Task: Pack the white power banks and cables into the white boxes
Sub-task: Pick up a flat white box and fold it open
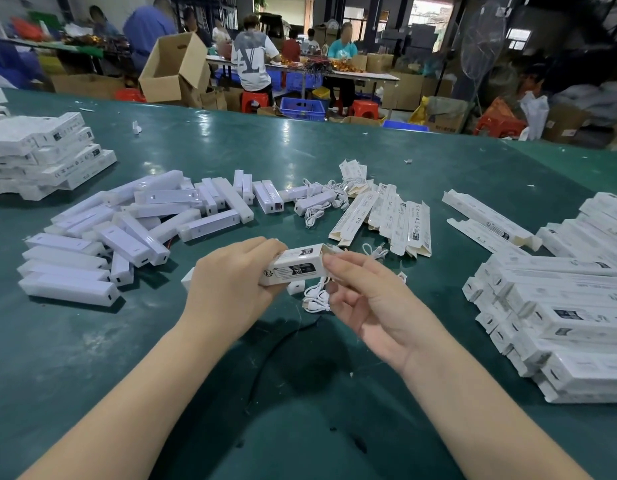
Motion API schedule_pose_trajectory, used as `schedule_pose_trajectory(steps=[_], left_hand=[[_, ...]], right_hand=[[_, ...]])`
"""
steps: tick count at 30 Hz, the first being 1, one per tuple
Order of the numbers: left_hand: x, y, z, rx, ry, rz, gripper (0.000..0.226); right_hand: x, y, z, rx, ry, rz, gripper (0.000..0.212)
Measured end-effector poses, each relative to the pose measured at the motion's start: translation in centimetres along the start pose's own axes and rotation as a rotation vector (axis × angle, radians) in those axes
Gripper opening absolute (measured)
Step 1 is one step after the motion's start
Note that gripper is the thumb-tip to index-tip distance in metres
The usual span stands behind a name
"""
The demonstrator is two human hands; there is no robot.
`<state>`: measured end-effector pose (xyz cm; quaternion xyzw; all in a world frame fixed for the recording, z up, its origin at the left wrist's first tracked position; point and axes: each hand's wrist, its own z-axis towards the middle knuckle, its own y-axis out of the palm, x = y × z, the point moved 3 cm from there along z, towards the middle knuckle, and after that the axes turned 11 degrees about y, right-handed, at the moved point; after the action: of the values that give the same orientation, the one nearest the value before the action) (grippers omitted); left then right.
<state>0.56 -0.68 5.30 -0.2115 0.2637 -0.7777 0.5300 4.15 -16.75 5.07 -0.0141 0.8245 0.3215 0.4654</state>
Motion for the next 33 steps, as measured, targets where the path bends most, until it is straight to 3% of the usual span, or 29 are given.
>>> schedule_pose_trajectory(steps=[2,4,11,13,20,25,29,33], left_hand=[[0.1,-0.1,0.1,-0.003,0.022,-0.017,0.018],[0.2,-0.2,0.2,-0.005,0.027,-0.035,0.019],[0.6,-0.3,-0.1,0.012,0.037,-0.090,0.015],[0.5,-0.3,0.0,0.015,0.024,-0.081,0.018],[0.1,-0.4,0.0,0.001,0.007,-0.035,0.018],[0.6,-0.5,0.1,0.015,0.048,-0.040,0.017],[0.8,-0.4,0.2,0.003,0.032,-0.043,0.018],[0.8,-0.5,0.2,0.009,0.023,-0.055,0.020]], right_hand=[[0.0,0.1,0.0,-0.034,0.097,0.052,0.046],[0.0,0.1,0.0,-0.062,0.071,0.026,0.040],[-0.7,0.7,-1.2,0.002,-0.432,-0.413,0.023],[-0.9,0.8,-1.5,0.050,-0.484,-0.498,0.022],[-1.2,0.7,-1.1,-0.019,-0.351,-0.550,0.030],[-1.0,0.3,-1.1,-0.102,-0.337,-0.500,0.002],[-1.0,0.6,-0.9,-0.110,-0.286,-0.408,0.024],[-0.9,0.5,-0.8,-0.118,-0.204,-0.294,0.023]])
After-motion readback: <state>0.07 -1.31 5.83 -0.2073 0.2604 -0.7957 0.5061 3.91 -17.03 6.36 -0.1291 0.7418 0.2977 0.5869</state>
